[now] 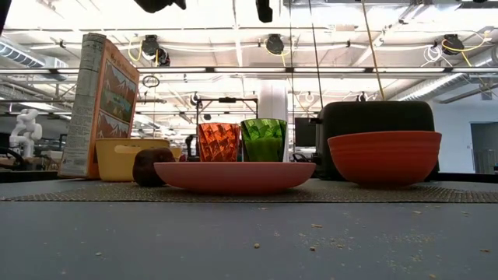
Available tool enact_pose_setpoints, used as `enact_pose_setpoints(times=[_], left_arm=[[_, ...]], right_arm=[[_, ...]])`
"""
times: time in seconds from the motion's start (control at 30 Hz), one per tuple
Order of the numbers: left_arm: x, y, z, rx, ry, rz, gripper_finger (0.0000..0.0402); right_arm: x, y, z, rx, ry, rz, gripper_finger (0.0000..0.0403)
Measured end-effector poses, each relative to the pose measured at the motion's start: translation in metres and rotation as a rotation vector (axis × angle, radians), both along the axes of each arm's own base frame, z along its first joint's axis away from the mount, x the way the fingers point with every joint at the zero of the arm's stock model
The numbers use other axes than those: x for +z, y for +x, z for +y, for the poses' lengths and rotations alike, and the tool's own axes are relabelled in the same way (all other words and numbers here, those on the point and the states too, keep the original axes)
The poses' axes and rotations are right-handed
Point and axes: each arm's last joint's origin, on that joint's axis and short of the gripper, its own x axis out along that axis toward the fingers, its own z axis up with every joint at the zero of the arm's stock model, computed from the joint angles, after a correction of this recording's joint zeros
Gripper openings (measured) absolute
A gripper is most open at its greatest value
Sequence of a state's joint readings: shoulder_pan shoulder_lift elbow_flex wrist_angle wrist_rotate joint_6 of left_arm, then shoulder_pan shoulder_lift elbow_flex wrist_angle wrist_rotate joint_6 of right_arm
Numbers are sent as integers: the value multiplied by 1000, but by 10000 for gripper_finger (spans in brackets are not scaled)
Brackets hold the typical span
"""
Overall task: Arrange a breakfast setting
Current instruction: Put the gold spoon to the right of the pink bowl
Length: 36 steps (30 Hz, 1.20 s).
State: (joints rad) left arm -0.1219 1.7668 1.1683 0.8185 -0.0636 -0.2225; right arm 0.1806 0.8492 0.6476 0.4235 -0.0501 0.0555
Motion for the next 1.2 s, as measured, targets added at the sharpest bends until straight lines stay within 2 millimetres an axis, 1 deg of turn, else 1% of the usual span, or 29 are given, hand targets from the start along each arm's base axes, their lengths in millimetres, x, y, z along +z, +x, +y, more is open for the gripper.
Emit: enact_pose_setpoints(times=[0.2, 0.33, 0.43, 0.5, 0.6, 1.03, 1.1, 1.2], left_arm=[[1, 0, 0, 6, 29, -8, 15], [1, 0, 0, 7, 33, -11, 15], [1, 0, 0, 7, 35, -11, 15], [1, 0, 0, 7, 35, -11, 15], [1, 0, 0, 7, 35, -11, 15], [1, 0, 0, 33, 65, -11, 15], [1, 0, 0, 33, 65, -9, 15], [0, 0, 0, 34, 65, -1, 23]], right_arm=[[1, 17, 0, -101, 14, -103, 277], [0, 25, 1, -114, -2, -141, 276], [-2, 29, 2, -115, -1, -153, 264], [-3, 31, 3, -115, -1, -154, 247], [-4, 33, 3, -115, 2, -164, 212], [-3, 33, 3, -122, 7, -179, 21], [-3, 33, 3, -121, 7, -178, 17], [-3, 34, 3, -116, 30, -174, 22]])
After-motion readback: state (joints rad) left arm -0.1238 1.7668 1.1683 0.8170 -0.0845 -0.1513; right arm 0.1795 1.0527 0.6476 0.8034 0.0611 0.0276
